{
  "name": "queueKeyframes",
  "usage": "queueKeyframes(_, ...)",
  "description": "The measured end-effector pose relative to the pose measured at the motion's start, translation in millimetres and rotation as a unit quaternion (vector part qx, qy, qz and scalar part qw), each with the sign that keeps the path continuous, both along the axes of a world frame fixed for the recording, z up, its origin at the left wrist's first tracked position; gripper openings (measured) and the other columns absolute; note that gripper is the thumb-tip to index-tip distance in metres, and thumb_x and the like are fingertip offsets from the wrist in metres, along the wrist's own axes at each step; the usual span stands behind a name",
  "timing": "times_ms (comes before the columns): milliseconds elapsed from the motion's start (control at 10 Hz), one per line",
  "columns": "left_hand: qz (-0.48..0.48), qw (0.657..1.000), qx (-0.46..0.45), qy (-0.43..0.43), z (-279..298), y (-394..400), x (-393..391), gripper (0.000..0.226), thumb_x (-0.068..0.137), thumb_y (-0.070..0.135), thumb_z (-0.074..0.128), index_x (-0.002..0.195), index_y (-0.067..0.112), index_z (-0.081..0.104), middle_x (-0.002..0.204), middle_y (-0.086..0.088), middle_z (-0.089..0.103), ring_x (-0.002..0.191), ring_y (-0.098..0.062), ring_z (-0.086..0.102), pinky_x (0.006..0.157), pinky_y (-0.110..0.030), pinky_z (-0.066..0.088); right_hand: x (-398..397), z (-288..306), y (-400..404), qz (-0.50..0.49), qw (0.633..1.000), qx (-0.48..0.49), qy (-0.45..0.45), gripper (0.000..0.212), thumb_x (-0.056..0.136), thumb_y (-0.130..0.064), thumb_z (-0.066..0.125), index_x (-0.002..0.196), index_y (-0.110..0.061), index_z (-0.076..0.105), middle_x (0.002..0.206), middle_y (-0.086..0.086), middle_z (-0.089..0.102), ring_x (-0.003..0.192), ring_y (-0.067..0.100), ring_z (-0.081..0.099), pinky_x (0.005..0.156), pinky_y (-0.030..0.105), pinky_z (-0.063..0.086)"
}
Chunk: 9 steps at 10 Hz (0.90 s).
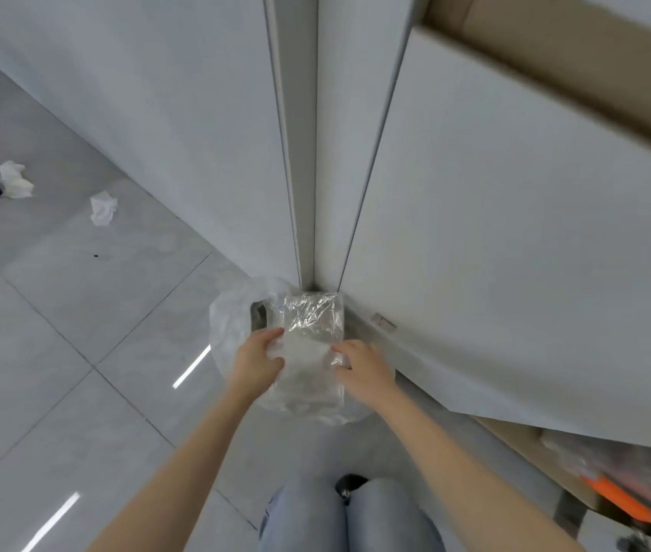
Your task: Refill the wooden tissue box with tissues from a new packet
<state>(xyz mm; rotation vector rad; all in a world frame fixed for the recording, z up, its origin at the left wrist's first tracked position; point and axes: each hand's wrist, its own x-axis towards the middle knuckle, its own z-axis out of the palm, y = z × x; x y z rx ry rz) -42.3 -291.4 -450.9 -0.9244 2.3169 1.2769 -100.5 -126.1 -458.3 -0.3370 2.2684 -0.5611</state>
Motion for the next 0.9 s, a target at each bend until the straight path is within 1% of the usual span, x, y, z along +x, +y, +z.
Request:
queueKeyframes(100,-0.010,0.999,-0.022,-0.025,-26,-3,-5,0.058,0.074,-0.007,0.055,0.130,0.009,0.052,0.137,-0.009,0.050,0.126,-0.024,0.047,0.104,-0.026,0.032,-9,-21,-5,0.087,0.995,0.041,0.005,0.044,0.089,-0.017,0.042,0.133,-0.018,0.046,0.141,0.003,0.042,0.126,0.031,0.032,0.104,0.037,0.032)
queueKeyframes(200,-0.042,0.997,-0.049,-0.039,-46,-2,-10,0.056,0.076,-0.005,0.054,0.130,0.007,0.052,0.137,-0.012,0.049,0.126,-0.026,0.045,0.104,-0.026,0.031,-15,-33,-9,0.150,0.984,0.100,0.013,0.043,0.092,-0.021,0.038,0.134,-0.018,0.042,0.139,0.008,0.038,0.127,0.031,0.029,0.100,0.038,0.033)
queueKeyframes(300,-0.060,0.995,-0.059,-0.053,-56,1,-12,0.051,0.079,-0.001,0.055,0.130,0.006,0.051,0.135,-0.014,0.050,0.127,-0.027,0.044,0.103,-0.025,0.028,-17,-40,-11,0.171,0.977,0.127,0.017,0.043,0.093,-0.024,0.036,0.136,-0.017,0.040,0.137,0.012,0.037,0.126,0.031,0.027,0.099,0.040,0.033)
queueKeyframes(400,-0.046,0.995,-0.073,-0.058,-58,1,-11,0.039,0.087,0.013,0.054,0.126,0.009,0.054,0.130,-0.015,0.056,0.123,-0.029,0.047,0.102,-0.030,0.031,-16,-37,-9,0.134,0.985,0.107,0.027,0.043,0.093,-0.024,0.038,0.136,-0.018,0.040,0.136,0.011,0.039,0.127,0.030,0.028,0.101,0.039,0.033)
queueKeyframes(500,-0.039,0.995,-0.078,-0.056,-40,5,-8,0.033,0.093,0.020,0.049,0.122,0.008,0.059,0.124,-0.018,0.060,0.117,-0.031,0.052,0.096,-0.030,0.035,-11,-22,-5,0.060,0.996,0.052,0.051,0.042,0.092,-0.017,0.039,0.134,-0.018,0.045,0.132,0.009,0.043,0.126,0.028,0.033,0.101,0.037,0.035)
queueKeyframes(600,-0.054,0.994,-0.078,-0.058,-9,9,-2,0.038,0.095,0.024,0.046,0.129,0.008,0.052,0.136,-0.022,0.048,0.117,-0.034,0.051,0.097,-0.032,0.037,-6,8,-2,0.012,0.997,0.006,0.076,0.038,0.092,-0.013,0.039,0.129,-0.014,0.049,0.130,0.006,0.048,0.123,0.026,0.041,0.097,0.037,0.041)
queueKeyframes(700,-0.075,0.991,-0.091,-0.061,36,15,5,0.043,0.095,0.027,0.046,0.133,0.008,0.046,0.145,-0.020,0.035,0.123,-0.034,0.045,0.103,-0.036,0.035,1,58,2,-0.004,0.997,-0.038,0.061,0.042,0.094,-0.010,0.038,0.135,-0.015,0.042,0.136,0.005,0.049,0.128,0.024,0.040,0.102,0.038,0.038)
queueKeyframes(800,-0.099,0.988,-0.117,-0.014,96,25,6,0.049,0.095,0.029,0.044,0.139,0.009,0.036,0.150,-0.017,0.029,0.135,-0.030,0.032,0.110,-0.040,0.031,7,111,2,-0.017,0.995,-0.074,0.070,0.046,0.094,-0.017,0.039,0.140,-0.021,0.035,0.140,0.000,0.048,0.131,0.017,0.041,0.107,0.039,0.035)
queueKeyframes(900,-0.128,0.984,-0.118,0.041,168,33,3,0.051,0.095,0.030,0.044,0.142,0.013,0.032,0.151,-0.009,0.030,0.139,-0.024,0.027,0.112,-0.037,0.029,14,164,2,-0.061,0.990,-0.115,0.059,0.047,0.093,-0.029,0.038,0.139,-0.032,0.032,0.138,-0.008,0.051,0.125,0.012,0.048,0.105,0.039,0.039)
